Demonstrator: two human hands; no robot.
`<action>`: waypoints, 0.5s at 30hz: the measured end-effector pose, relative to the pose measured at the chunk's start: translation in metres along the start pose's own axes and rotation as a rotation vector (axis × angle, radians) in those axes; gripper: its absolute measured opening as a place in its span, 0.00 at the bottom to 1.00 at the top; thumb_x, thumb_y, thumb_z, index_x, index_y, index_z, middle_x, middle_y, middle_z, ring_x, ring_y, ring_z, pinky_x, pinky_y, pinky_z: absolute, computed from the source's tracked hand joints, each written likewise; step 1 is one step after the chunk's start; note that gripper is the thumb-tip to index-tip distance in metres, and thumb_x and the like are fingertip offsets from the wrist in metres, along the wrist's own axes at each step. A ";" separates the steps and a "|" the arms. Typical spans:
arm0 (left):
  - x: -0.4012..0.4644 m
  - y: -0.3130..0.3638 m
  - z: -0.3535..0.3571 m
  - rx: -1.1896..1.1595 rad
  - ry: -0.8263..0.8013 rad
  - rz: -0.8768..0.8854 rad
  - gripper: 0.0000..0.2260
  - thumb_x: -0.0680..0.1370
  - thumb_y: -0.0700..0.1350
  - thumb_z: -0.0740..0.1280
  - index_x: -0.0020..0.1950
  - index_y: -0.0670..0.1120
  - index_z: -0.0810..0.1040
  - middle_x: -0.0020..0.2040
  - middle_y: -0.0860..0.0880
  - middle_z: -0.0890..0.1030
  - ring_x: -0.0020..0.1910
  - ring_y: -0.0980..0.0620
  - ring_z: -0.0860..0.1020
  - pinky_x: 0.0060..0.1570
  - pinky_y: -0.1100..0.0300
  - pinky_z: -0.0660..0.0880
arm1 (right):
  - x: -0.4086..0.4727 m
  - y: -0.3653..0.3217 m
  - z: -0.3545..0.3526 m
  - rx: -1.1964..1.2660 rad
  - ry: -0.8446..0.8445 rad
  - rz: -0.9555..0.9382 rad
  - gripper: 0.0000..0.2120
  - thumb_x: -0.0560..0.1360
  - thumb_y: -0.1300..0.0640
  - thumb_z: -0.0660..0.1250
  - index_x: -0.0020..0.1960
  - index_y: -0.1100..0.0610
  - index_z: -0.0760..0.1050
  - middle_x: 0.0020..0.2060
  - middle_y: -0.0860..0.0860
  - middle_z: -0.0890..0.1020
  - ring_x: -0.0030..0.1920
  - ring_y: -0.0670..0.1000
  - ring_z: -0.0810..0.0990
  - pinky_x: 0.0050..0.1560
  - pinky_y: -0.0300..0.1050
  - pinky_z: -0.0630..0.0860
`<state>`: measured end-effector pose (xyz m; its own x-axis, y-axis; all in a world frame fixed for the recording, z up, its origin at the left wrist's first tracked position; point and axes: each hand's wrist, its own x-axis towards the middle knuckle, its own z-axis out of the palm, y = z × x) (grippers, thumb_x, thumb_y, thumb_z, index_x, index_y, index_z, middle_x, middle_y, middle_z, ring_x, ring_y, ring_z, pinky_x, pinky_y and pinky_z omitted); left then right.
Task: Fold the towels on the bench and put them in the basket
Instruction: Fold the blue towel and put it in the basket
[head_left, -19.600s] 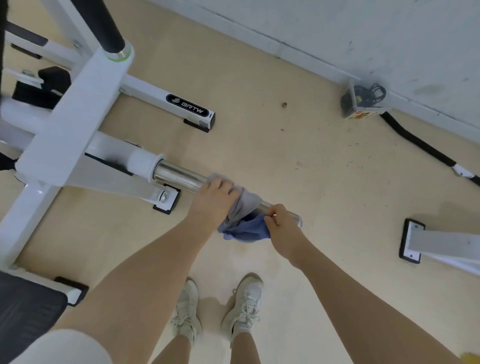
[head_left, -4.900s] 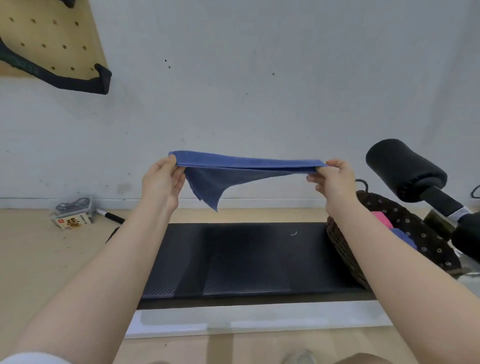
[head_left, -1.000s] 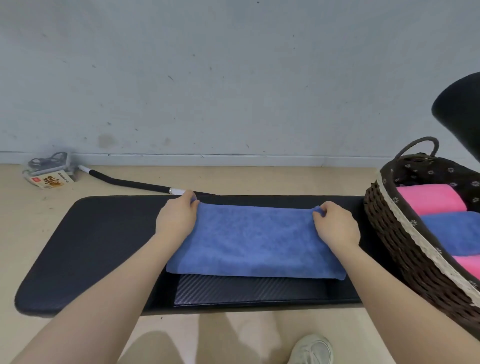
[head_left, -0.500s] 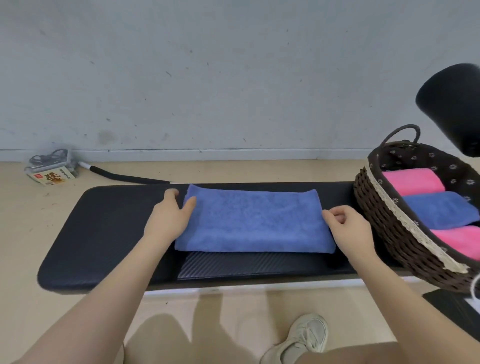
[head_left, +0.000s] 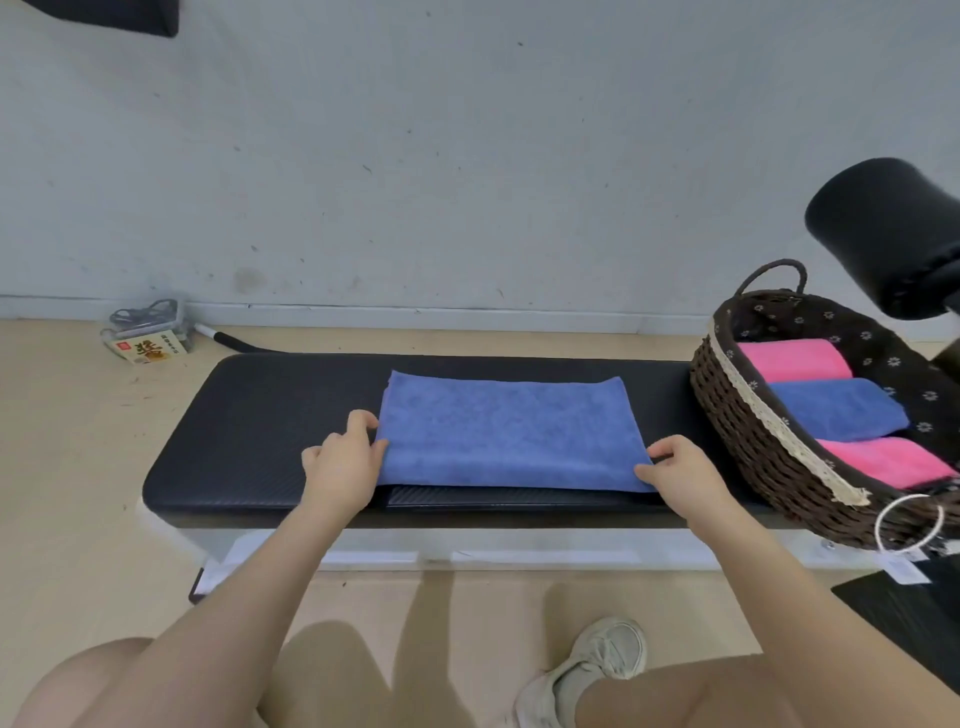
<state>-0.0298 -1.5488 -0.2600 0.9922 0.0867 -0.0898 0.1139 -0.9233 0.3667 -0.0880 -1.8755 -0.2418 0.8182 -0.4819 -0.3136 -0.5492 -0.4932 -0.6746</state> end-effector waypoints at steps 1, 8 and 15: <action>-0.003 0.001 0.002 0.080 0.033 0.028 0.11 0.80 0.47 0.55 0.61 0.46 0.65 0.42 0.47 0.77 0.43 0.47 0.72 0.46 0.55 0.61 | 0.000 -0.001 0.000 -0.098 -0.018 0.021 0.08 0.72 0.64 0.66 0.51 0.59 0.71 0.42 0.56 0.76 0.41 0.53 0.73 0.41 0.47 0.69; 0.004 0.043 0.003 0.085 0.198 0.395 0.20 0.72 0.33 0.59 0.64 0.38 0.72 0.65 0.40 0.73 0.65 0.40 0.70 0.61 0.48 0.68 | -0.019 -0.056 0.034 -0.378 0.116 -0.447 0.23 0.77 0.62 0.58 0.72 0.59 0.61 0.73 0.56 0.61 0.74 0.56 0.56 0.70 0.46 0.58; 0.031 0.051 0.043 0.213 -0.187 0.540 0.26 0.82 0.52 0.48 0.77 0.46 0.44 0.78 0.49 0.44 0.77 0.51 0.44 0.75 0.56 0.42 | -0.009 -0.090 0.132 -0.577 -0.176 -0.605 0.25 0.82 0.46 0.43 0.77 0.50 0.45 0.77 0.50 0.44 0.77 0.50 0.42 0.75 0.48 0.42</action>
<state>0.0044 -1.6098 -0.2839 0.8792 -0.4635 -0.1107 -0.4343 -0.8750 0.2140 -0.0238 -1.7315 -0.2663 0.9869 0.0790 -0.1405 0.0288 -0.9440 -0.3287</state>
